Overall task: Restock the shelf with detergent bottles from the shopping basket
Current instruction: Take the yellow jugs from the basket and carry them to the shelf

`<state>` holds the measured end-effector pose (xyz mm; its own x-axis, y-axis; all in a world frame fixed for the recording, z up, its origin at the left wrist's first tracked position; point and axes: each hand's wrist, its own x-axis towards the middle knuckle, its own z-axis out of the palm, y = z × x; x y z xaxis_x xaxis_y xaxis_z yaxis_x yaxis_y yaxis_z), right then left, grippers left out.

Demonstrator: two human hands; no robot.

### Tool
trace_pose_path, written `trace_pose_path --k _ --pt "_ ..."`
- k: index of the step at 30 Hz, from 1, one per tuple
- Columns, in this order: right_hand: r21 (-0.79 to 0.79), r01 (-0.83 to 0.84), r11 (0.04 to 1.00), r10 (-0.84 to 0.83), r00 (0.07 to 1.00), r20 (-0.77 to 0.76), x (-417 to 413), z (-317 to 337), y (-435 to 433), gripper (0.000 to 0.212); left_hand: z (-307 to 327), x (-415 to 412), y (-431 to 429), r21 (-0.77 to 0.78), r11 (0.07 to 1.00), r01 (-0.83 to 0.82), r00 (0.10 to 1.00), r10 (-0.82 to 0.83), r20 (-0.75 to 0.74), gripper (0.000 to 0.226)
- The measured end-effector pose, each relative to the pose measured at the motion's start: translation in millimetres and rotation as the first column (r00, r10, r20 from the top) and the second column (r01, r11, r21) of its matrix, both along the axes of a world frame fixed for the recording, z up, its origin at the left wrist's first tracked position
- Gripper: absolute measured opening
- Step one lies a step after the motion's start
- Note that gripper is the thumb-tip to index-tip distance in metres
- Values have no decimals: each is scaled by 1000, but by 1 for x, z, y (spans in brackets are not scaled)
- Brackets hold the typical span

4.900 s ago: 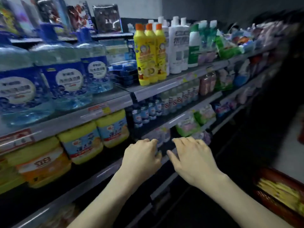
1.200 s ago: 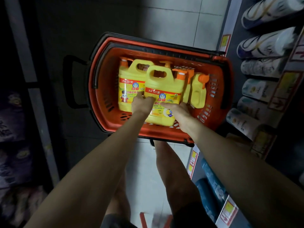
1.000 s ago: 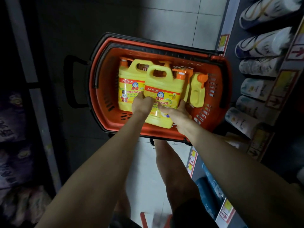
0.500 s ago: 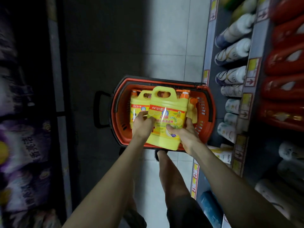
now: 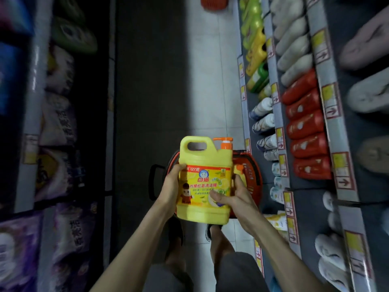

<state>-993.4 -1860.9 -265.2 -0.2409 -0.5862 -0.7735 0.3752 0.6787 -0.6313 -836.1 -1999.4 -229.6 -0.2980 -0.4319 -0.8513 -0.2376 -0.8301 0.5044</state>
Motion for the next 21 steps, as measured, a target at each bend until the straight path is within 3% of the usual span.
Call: trace_pose_path --k 4,9,11,15,18,21 --pt "-60 -10 998 10 1000 -2 21 61 -6 119 64 25 3 -66 998 -14 1000 12 -25 43" --pt "-148 -131 980 115 987 -116 35 135 -22 70 130 53 -3 -147 987 -67 995 55 -89 39" --pt "-185 -179 966 147 974 -173 42 167 -31 74 156 63 -9 -186 979 -80 990 56 -131 41" --pt "-299 -215 930 136 955 -264 50 224 -53 61 201 77 -22 -303 946 -117 980 61 -188 41" --pt "-362 -263 894 137 931 -338 56 254 -71 71 229 83 -33 -385 909 -161 969 70 -239 37" --pt "-414 -322 851 150 906 -396 57 278 -90 67 257 86 -36 -465 861 -204 954 69 -292 36"
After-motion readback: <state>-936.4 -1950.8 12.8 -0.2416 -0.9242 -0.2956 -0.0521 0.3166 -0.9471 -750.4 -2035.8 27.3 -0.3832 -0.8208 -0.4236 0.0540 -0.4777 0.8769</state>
